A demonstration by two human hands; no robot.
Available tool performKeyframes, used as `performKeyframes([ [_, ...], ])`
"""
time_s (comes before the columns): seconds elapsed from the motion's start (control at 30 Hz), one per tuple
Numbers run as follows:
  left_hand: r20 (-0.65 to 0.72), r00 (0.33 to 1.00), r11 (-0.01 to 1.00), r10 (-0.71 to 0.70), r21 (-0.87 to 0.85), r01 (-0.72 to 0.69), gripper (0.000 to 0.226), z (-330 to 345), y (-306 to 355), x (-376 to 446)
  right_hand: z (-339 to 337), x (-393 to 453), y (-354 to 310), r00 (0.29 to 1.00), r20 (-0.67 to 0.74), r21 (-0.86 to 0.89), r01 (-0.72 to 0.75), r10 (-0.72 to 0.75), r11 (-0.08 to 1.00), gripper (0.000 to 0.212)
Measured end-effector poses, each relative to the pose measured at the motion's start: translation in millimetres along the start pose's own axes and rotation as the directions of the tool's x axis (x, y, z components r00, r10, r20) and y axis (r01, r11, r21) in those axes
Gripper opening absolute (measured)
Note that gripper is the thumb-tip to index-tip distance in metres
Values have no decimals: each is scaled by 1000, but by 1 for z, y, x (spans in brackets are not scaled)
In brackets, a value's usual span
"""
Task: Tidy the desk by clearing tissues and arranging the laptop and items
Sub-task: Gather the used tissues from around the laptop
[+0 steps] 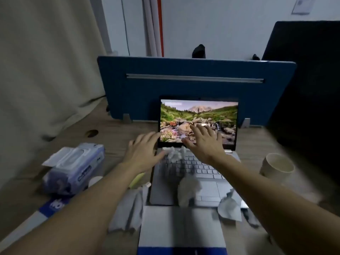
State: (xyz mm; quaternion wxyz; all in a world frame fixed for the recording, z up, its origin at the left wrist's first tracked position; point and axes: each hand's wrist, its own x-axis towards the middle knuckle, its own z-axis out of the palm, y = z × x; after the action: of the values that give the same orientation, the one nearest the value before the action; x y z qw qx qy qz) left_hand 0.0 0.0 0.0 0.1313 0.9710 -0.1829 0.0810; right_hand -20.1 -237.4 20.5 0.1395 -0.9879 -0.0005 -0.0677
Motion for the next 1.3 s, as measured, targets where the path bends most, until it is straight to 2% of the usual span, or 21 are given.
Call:
performKeyframes([
  [0.2, -130, 990, 997, 62, 55, -55, 70, 37, 8, -93, 51, -94, -16, 996, -65, -31, 55, -57, 998, 72],
  [0.43, -202, 976, 997, 80, 33, -75, 65, 20, 29, -181, 48, -195, -10, 980, -187, -128, 47, -70, 991, 62],
  [0.5, -241, 967, 996, 88, 39, -81, 64, 16, 38, -196, 44, -212, -5, 974, -221, -130, 21, -49, 991, 61],
  [0.6, -226, 967, 992, 118, 59, -108, 62, 17, 53, -214, 42, -236, 3, 975, -221, -122, -25, -2, 992, 61],
  [0.8, -160, 979, 992, 127, 37, -123, 63, 17, 68, -214, 35, -249, 23, 971, -228, 16, -64, 66, 998, 62],
  [0.93, -152, 981, 992, 122, 6, -122, 64, 19, 70, -195, 35, -239, 36, 968, -223, 169, -77, 114, 983, 64],
  [1.1, -134, 988, 981, 81, -164, -103, 66, 37, 67, -164, 48, -221, 45, 918, -362, 285, -54, 159, 957, 51],
  [1.3, -78, 996, 952, 41, -301, -63, 71, 54, 67, -126, 54, -194, 57, 934, -294, 277, -119, 202, 953, 74],
])
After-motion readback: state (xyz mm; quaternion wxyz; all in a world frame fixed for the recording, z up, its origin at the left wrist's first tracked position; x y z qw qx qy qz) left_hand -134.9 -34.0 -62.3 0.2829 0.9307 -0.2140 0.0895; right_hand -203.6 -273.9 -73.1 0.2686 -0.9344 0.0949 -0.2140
